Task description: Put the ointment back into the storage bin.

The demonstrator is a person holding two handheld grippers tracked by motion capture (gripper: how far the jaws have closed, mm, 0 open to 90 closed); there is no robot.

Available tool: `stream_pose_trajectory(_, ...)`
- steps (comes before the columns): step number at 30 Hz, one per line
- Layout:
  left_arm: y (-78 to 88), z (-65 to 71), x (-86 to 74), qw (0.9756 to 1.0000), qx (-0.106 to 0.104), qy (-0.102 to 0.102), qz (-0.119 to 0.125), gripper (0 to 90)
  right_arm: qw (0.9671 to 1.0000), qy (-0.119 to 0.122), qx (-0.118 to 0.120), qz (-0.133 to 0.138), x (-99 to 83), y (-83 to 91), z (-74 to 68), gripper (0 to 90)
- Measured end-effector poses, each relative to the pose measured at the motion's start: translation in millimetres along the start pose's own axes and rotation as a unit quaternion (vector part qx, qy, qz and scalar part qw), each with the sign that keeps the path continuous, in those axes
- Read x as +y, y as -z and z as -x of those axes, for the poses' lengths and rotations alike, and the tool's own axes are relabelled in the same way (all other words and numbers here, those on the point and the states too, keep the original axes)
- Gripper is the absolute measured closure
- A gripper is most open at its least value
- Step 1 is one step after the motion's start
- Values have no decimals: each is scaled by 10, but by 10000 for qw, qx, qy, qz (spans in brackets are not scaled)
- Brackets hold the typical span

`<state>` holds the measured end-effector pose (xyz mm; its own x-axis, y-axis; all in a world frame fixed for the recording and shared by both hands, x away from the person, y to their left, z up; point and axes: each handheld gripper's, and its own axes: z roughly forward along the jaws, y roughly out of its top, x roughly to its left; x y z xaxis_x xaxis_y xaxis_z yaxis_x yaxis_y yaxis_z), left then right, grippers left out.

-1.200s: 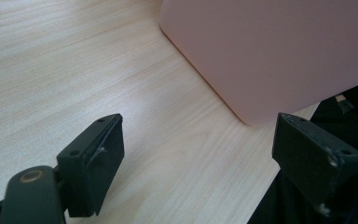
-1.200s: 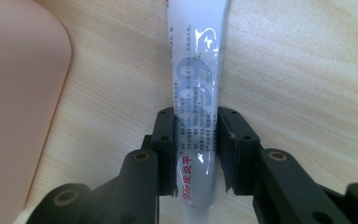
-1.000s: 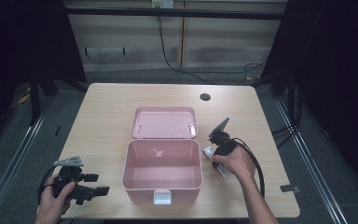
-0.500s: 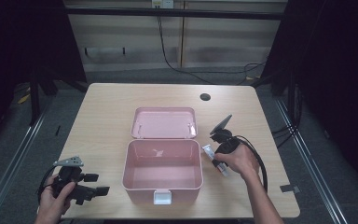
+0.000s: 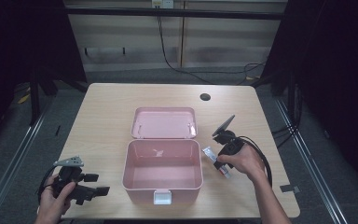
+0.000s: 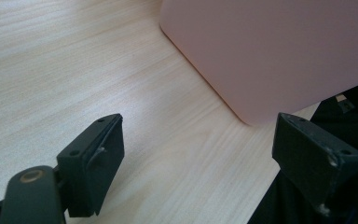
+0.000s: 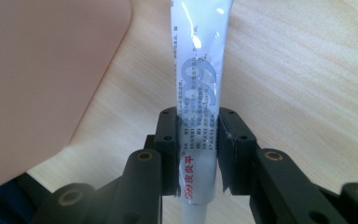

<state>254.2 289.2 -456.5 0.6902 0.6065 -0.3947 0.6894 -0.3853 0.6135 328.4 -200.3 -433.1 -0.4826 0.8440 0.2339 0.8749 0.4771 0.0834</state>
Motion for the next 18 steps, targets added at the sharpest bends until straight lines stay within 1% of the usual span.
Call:
stream_pose_trajectory(4,-2,1,0,10000,-5,-5,-2,167,9999,149,-28,-68,-27,65,-27,717)
stream_pose_trajectory(6,-4,2,-1,10000,1,2,-5,167,9998,189,14,-65,-42,92,-33,717)
stream_pose_trajectory(8,-3,2,0,10000,-7,-3,-23,167,9995,278,89,-88,-58,103,-35,717)
stream_pose_trajectory(10,-2,0,1,10000,1,-2,-19,167,9993,344,70,-150,-71,117,-40,717)
stream_pose_trajectory(12,2,-2,2,10000,-9,-5,-31,167,9985,484,169,-193,-89,119,-45,717)
stream_pose_trajectory(13,0,-2,1,10000,-7,-1,-13,167,9982,556,115,-167,-97,125,-47,717)
stream_pose_trajectory(14,0,-2,1,10000,-7,-1,-13,167,9982,556,115,-167,-97,125,-47,717)
stream_pose_trajectory(15,1,-3,2,10000,-7,-1,-27,167,9979,621,58,-180,-107,139,-55,717)
stream_pose_trajectory(16,-3,-2,0,10000,-4,-1,-23,167,9979,630,101,-141,-118,157,-56,717)
stream_pose_trajectory(18,2,-3,1,10000,-10,-13,-35,167,9976,670,65,-147,-126,178,-55,717)
